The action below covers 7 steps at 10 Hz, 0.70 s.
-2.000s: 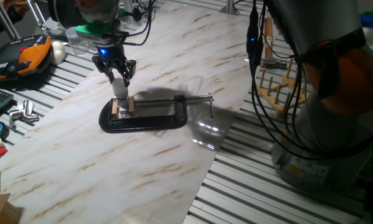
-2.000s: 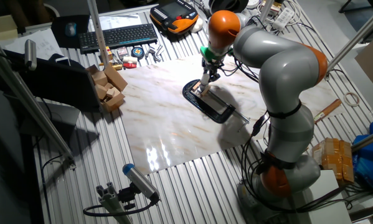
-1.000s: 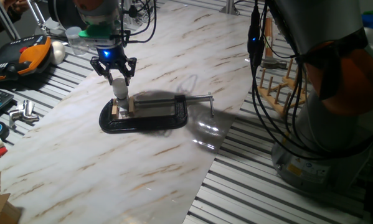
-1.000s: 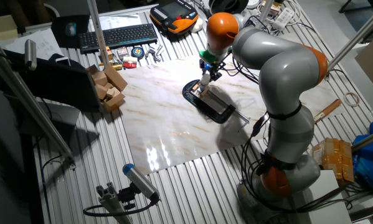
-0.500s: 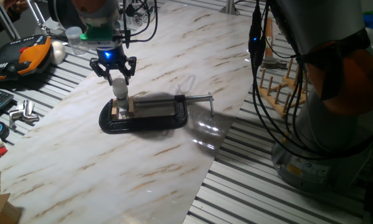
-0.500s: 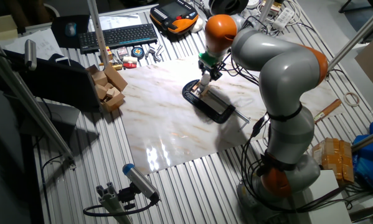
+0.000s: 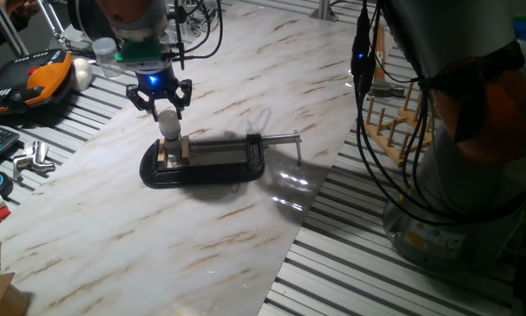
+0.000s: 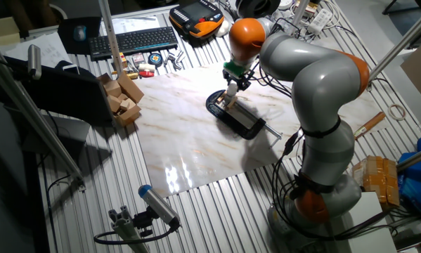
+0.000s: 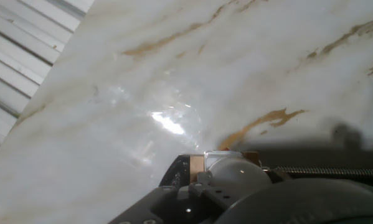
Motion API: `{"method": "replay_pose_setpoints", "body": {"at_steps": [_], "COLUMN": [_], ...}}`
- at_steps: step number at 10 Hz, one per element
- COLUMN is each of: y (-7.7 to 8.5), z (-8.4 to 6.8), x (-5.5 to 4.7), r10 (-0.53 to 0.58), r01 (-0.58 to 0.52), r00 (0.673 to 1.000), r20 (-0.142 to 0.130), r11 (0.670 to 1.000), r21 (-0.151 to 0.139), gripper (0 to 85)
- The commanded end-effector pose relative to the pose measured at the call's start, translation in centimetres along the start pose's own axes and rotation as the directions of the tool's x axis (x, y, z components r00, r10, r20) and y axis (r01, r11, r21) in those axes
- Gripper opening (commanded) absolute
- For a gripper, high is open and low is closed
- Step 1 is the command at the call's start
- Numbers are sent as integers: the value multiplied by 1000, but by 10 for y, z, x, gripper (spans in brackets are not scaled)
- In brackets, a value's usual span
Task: Take out the light bulb by rotating it
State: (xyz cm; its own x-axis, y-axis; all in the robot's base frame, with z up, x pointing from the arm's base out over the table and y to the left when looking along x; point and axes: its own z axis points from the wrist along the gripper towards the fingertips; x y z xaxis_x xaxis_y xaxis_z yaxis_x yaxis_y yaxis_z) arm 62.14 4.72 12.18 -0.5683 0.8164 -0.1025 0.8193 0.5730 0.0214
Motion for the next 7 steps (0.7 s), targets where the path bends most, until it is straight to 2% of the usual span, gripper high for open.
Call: {"method": "replay_pose_setpoints", "body": {"at_steps": [1, 5, 7], "y": [0, 1, 1], "z": [0, 0, 0], "x": [0, 1, 1], "r10": [-31, -121, -168], "r01": [31, 122, 169], "r00": [1000, 992, 985], "r20": [-3, -29, -31], "r11": [1000, 993, 986], "r21": [4, 12, 14], "gripper": [0, 0, 0]}}
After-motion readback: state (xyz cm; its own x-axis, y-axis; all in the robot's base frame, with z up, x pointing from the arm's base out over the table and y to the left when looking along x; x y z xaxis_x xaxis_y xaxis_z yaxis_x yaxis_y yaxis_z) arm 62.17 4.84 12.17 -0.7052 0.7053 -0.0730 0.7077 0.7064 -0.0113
